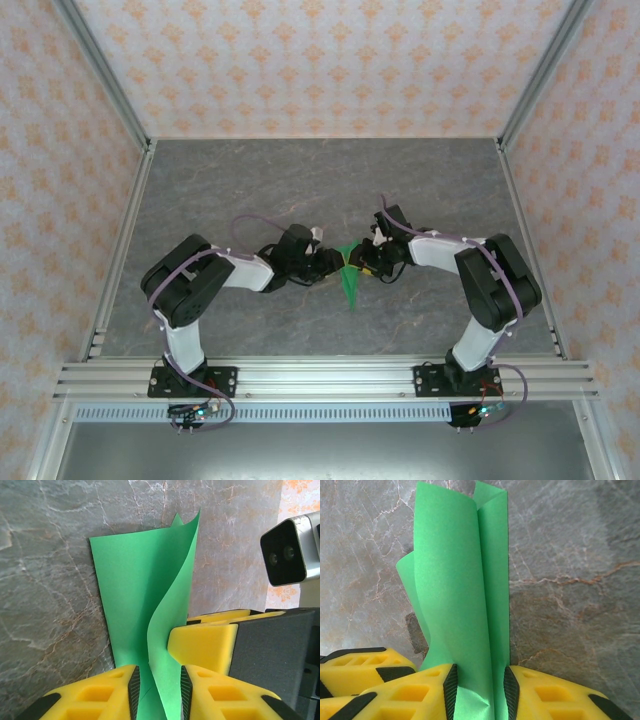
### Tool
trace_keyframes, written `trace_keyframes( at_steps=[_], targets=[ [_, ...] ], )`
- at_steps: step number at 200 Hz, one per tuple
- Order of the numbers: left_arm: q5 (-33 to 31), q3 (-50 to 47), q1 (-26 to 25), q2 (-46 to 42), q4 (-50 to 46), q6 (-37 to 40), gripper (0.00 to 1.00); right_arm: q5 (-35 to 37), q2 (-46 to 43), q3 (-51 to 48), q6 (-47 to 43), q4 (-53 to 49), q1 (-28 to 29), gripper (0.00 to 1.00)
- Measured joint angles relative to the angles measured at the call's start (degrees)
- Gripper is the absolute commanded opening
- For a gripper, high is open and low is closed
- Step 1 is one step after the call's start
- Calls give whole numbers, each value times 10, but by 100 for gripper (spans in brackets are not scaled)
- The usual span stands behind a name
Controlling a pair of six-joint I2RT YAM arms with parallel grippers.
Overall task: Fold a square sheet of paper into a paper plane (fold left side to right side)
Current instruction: Fold the wing for the fifth time at the center of the table.
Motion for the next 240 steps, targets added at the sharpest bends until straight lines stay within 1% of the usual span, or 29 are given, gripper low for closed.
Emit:
trace_keyframes(
  at_steps=[62,73,112,163,181,205,240],
  targets=[
    [12,10,0,16,4,-1,22,0,0,0,0,0,0,36],
    [12,11,0,17,5,-2,19,0,0,0,0,0,0,36],
    [12,15,0,24,5,-3,0,-1,0,0,0,0,0,36],
    [6,20,0,24,-23,15,0,-2,-10,-4,2,7,-1,41],
    [1,21,0,23,-30,22,0,-3,-24,-9,7,11,-8,49],
    [-3,25,0,24,-39,31,0,-9,-46,-9,12,26,-23,57],
    [-3,30,0,24,-41,35,0,-24,-41,1,22,40,-28,59]
  ],
)
